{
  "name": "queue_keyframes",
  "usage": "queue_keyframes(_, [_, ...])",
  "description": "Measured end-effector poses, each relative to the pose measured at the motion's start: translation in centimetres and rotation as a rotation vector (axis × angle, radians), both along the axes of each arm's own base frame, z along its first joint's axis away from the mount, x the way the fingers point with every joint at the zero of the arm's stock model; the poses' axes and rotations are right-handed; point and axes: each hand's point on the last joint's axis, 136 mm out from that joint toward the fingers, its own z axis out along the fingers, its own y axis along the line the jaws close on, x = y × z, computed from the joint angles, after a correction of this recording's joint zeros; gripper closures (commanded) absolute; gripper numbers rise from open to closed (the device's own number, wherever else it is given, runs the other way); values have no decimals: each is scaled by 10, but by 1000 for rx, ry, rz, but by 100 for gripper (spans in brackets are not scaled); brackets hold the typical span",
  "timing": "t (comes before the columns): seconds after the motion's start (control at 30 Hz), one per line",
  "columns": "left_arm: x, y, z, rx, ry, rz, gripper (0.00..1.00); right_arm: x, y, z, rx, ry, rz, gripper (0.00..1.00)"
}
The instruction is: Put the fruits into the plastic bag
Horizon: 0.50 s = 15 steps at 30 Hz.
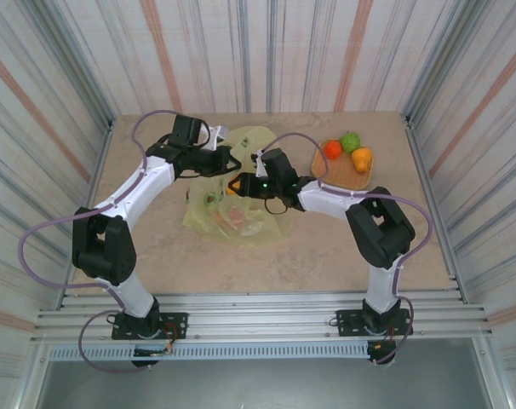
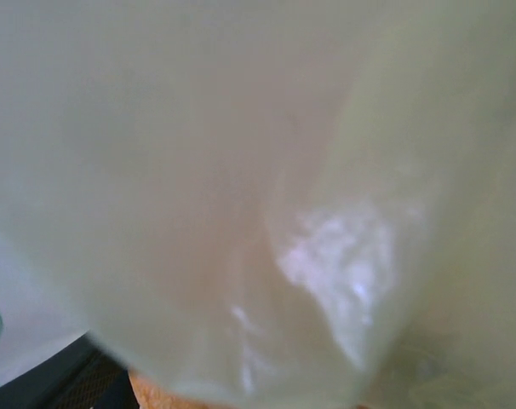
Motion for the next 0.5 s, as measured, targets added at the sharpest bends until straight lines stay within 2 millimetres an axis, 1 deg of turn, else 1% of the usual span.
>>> queue_keyframes(0.07, [0,0,0,0,0,0,100,-2,6,0,16,12,12,28])
queue_keyframes(0.27, [0,0,0,0,0,0,100,-7,9,0,25,22,31,22])
queue_keyframes(0.4, [0,0,0,0,0,0,100,-6,7,0,26,24,33,21])
queue_keyframes(0.5, [0,0,0,0,0,0,100,-5,2,-3,22,29,24,22])
